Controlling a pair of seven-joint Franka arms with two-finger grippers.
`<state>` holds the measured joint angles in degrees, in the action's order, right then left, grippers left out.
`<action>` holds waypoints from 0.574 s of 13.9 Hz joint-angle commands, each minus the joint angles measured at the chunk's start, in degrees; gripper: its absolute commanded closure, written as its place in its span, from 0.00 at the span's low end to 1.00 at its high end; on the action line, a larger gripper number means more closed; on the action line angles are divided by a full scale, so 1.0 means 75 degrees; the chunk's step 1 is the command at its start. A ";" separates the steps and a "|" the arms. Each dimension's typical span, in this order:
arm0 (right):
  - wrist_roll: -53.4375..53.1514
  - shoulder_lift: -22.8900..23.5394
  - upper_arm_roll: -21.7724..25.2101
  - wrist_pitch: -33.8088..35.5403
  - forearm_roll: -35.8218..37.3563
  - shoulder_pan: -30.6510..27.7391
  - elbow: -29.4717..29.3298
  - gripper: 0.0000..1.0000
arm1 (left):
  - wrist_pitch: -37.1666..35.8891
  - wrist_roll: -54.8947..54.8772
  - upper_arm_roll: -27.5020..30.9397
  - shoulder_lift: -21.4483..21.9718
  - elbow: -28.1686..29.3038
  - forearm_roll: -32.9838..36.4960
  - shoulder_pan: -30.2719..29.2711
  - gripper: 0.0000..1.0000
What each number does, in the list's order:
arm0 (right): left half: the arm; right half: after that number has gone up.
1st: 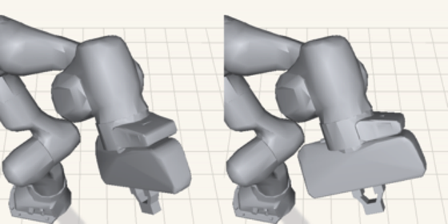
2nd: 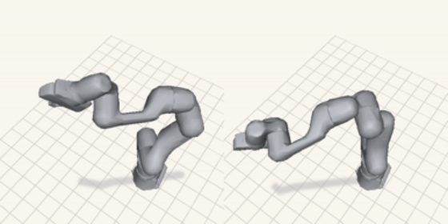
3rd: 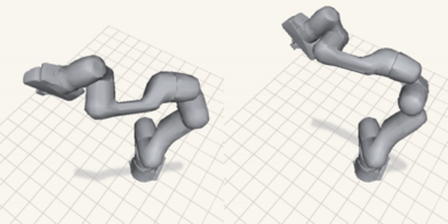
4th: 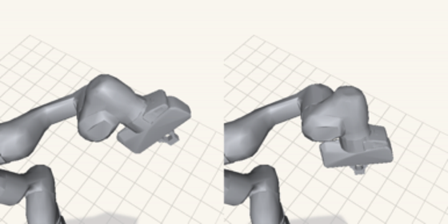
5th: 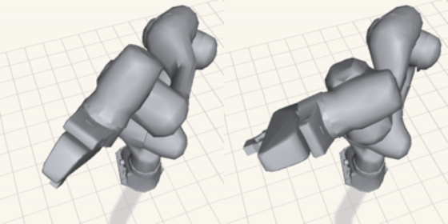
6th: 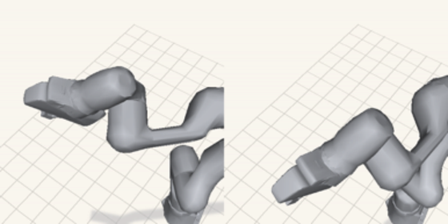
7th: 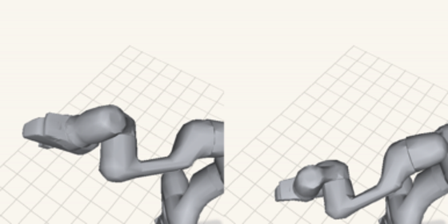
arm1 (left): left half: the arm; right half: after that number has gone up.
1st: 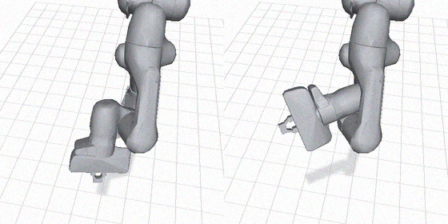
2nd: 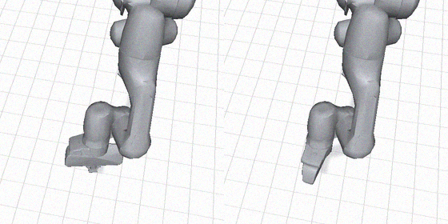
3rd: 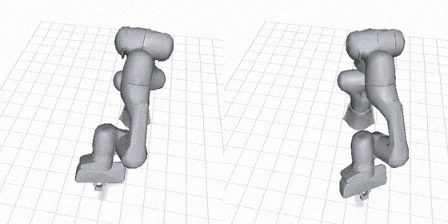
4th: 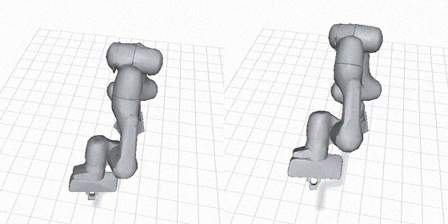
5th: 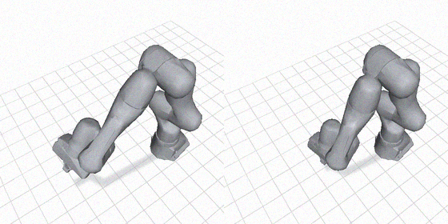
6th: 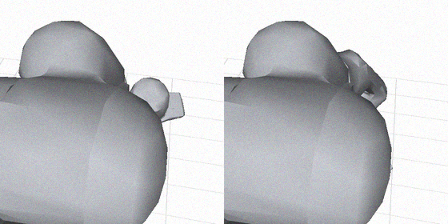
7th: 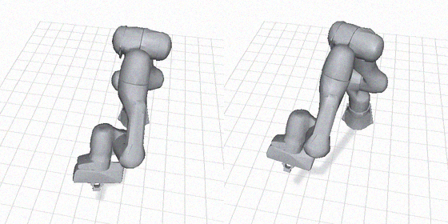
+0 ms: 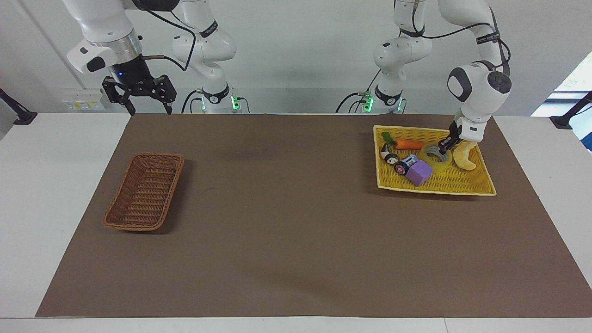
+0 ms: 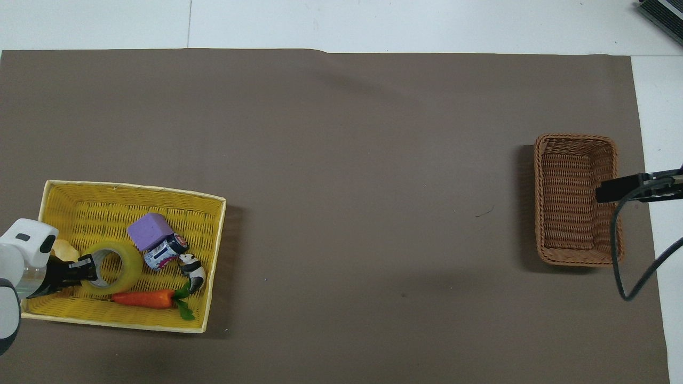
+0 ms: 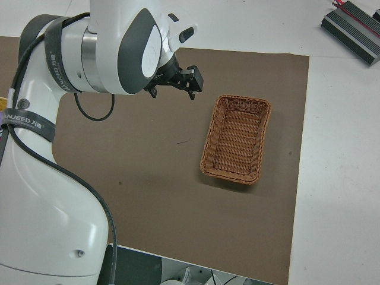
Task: Move tape to another basket
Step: 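Lift the tape with the left gripper while the right gripper approaches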
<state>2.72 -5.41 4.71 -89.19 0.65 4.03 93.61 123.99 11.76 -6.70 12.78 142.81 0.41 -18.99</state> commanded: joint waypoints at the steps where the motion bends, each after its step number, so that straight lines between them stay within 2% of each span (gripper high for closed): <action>1: 0.0246 -0.0168 -0.0066 -0.0143 -0.0192 -0.0186 0.0326 0.00 | -0.1305 -0.0115 0.0003 -0.0051 -0.1213 -0.0089 0.0048 1.00; 2: 0.0234 -0.0227 -0.0077 -0.0085 -0.0390 -0.0175 0.0455 0.00 | -0.1645 -0.0115 -0.0009 -0.0167 -0.1599 -0.0089 0.0060 1.00; 4: 0.0188 -0.0426 -0.0066 -0.0084 -0.1453 -0.0163 0.0817 0.00 | -0.2453 -0.0080 -0.0020 -0.0460 -0.2524 -0.0089 0.0211 1.00; 6: 0.0106 -0.0438 -0.0136 -0.0084 -0.1971 -0.0093 0.0913 0.00 | -0.3565 -0.0057 -0.0020 -0.1009 -0.3881 -0.0089 0.0422 1.00; 8: -0.0279 -0.0438 -0.0148 -0.0154 -0.3000 -0.0092 0.1170 0.00 | -0.4481 -0.0057 -0.0032 -0.1526 -0.5113 -0.0101 0.0621 1.00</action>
<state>2.33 -6.94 4.14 -89.16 -15.97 4.02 98.78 98.08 11.60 -7.39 7.80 116.04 0.33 -16.18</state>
